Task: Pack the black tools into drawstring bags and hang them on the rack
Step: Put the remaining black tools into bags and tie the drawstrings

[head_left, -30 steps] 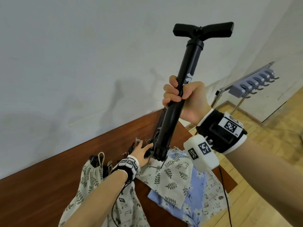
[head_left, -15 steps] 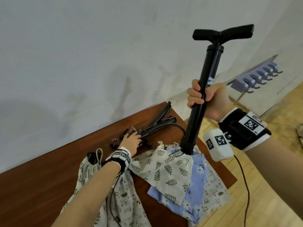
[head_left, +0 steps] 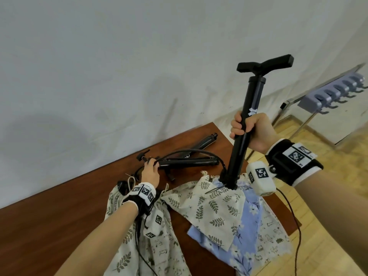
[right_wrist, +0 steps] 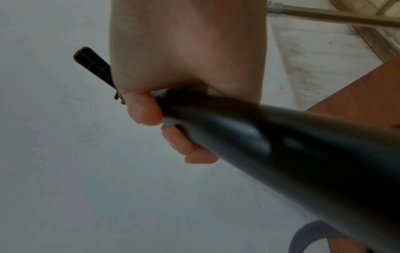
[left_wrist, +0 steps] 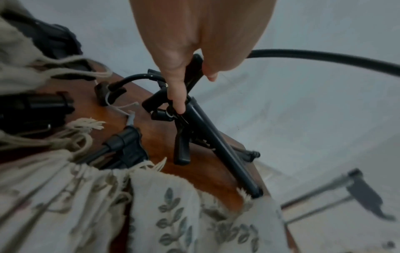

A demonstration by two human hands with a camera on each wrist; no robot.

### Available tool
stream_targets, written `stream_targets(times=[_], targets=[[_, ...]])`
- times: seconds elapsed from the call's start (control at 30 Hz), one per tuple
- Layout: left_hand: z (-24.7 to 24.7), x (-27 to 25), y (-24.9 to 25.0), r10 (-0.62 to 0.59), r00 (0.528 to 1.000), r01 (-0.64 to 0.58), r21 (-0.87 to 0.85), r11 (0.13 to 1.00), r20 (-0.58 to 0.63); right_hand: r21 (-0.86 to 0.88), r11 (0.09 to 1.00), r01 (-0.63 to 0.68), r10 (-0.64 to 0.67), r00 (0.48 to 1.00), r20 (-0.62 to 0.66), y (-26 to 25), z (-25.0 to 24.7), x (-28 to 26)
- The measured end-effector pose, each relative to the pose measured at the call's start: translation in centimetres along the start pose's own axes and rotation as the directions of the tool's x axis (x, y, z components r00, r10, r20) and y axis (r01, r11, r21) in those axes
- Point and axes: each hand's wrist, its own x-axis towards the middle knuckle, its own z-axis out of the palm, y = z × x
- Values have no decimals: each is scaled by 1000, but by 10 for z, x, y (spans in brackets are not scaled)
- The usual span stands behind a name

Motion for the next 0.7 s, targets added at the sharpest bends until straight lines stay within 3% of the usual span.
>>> stream_targets(times=[0.17,0.27,0.4,0.5,0.57,0.63,0.7], targets=[[-1,5,4,-218,966,190,-191,963,-136,39,999,-4,4,1000,-1,21,4,12],[-1,3,-2,-300,940,220,-384,897,-162,-83,994,-72,69,997,-44,40,4,16],[0,-9,-19,-167,981,122,-365,923,-95,-341,910,-235,201,971,-132,78,7,21],[7,-16,-19,-59,998,45,-318,947,-37,-471,828,-304,299,950,-88,109,16,29],[13,-15,-16,-23,1000,18,-284,959,-16,-510,765,-393,459,888,5,125,27,33],[13,-13,-14,4,1000,-5,-245,969,-2,-511,708,-487,604,793,82,137,37,34],[7,-12,-12,28,1000,-26,-228,973,9,-525,690,-497,642,756,127,142,44,35]])
